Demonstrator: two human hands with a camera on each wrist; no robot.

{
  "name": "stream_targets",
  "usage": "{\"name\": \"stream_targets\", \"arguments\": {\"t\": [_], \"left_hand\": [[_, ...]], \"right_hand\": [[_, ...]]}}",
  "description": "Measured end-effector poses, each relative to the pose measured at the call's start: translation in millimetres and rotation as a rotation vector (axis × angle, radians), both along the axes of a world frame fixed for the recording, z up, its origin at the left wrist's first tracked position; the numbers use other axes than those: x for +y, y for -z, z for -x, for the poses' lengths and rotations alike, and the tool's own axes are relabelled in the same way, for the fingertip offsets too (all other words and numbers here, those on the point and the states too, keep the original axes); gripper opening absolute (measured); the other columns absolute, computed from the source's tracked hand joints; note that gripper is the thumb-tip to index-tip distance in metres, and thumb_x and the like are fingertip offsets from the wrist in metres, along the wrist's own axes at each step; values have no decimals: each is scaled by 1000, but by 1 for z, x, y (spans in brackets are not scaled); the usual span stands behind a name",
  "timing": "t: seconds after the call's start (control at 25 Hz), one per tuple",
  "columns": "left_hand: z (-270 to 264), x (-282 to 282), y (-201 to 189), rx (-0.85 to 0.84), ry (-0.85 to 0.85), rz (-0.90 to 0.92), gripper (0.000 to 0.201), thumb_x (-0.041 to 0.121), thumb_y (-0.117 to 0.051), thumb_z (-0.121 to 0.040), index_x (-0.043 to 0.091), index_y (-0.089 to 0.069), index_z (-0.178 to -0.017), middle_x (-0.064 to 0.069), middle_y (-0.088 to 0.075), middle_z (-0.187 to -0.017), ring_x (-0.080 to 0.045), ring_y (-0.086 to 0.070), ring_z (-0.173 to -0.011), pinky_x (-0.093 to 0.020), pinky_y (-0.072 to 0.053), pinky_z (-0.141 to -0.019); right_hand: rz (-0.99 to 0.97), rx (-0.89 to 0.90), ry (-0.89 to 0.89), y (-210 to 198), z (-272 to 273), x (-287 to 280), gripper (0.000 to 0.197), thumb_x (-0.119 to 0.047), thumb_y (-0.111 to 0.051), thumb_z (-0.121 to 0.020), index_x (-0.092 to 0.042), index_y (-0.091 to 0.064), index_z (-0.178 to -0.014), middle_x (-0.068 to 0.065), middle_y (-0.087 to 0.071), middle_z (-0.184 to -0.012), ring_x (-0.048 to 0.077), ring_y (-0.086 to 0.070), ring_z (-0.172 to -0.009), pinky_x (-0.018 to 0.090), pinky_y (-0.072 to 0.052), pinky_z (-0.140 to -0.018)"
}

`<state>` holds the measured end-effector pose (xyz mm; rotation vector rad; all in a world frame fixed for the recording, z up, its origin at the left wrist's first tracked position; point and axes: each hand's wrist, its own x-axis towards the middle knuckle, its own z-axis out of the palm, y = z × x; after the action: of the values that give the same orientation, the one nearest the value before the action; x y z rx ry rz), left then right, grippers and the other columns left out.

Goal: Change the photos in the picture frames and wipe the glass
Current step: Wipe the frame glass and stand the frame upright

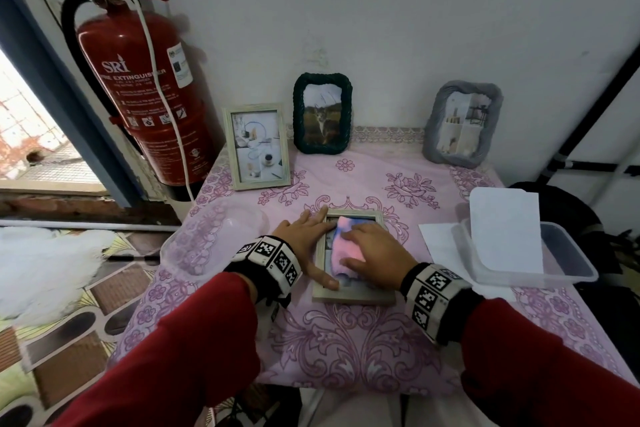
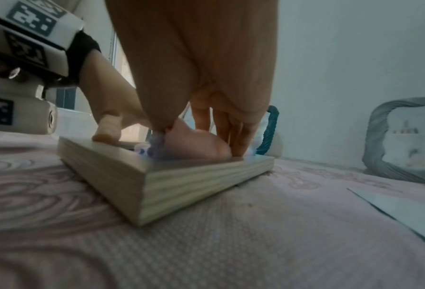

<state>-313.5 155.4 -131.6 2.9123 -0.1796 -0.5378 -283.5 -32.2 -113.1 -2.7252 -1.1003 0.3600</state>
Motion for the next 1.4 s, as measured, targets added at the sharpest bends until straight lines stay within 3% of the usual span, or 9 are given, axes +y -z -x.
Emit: {"name": "stream_targets", "arguments": {"t": [0.12,0.2,0.44,0.6,0.68,0.92,1.12,1.28,1.4], "left_hand": [[-5,-1,3,-10,10,3,130,79,-69,-41,38,-3,-146,6,11,-158,-21,-3,-147,-54,-14,-115],[-6,0,3,-16,15,-2,130,78,-69,-41,35,-7,-146,6,11,-158,-18,-6,-147,-53,-15,-115],[-6,-2,-7,-16,44,-50,130,78,-69,-44,30,-9,-148,6,9,-158,-14,-11,-146,-61,-9,-112],[-5,-4,-11,-3,51,-31,129,77,-69,-45,29,-8,-148,4,7,-159,-16,-12,-146,-61,-7,-112],[-5,-5,-11,2,46,-21,129,77,-70,-45,29,-8,-148,3,7,-159,-17,-15,-145,-60,-8,-113],[-8,-5,-9,1,39,-23,129,75,-72,-43,30,-10,-147,5,7,-159,-18,-21,-143,-59,-10,-112],[-6,-3,-8,-3,56,-30,128,78,-69,-44,29,-10,-147,5,8,-158,-18,-22,-143,-60,-15,-111],[-6,-3,-9,23,52,-34,128,78,-69,-45,29,-8,-147,5,11,-158,-19,-20,-144,-61,-15,-111],[-6,-5,-11,22,47,-41,128,77,-70,-45,29,-9,-147,5,9,-158,-19,-25,-142,-61,-17,-111]], "right_hand": [[-112,-8,-103,-9,-3,6,20,-8,-56,-83,4,-65,-96,20,-65,-100,31,-55,-98,35,-35,-89],[-109,-9,-201,-11,1,9,16,-3,-54,-80,5,-65,-90,18,-65,-94,31,-55,-93,35,-34,-86],[-67,-31,-403,0,14,-29,23,-13,-50,-90,-9,-62,-110,6,-57,-121,21,-48,-111,25,-32,-95],[60,-156,-382,-6,-6,-33,21,-11,-48,-89,-13,-60,-106,4,-60,-109,21,-52,-101,32,-41,-86],[98,-195,-303,-6,-17,-22,27,-10,-47,-89,-15,-56,-114,3,-57,-115,21,-50,-105,33,-40,-88],[-81,47,-302,-7,-7,6,25,-3,-53,-82,-6,-64,-104,7,-62,-107,24,-52,-97,38,-40,-87],[-157,208,-277,-13,12,-26,21,-9,-48,-88,-5,-48,-108,12,-57,-103,27,-52,-91,33,-39,-79],[106,6,-252,-17,-6,-30,40,-22,-51,-91,-16,-40,-128,8,-50,-114,23,-51,-102,30,-40,-84],[25,8,-182,-13,-19,-10,40,-20,-51,-92,-17,-45,-131,11,-54,-112,24,-47,-106,29,-36,-85]]}}
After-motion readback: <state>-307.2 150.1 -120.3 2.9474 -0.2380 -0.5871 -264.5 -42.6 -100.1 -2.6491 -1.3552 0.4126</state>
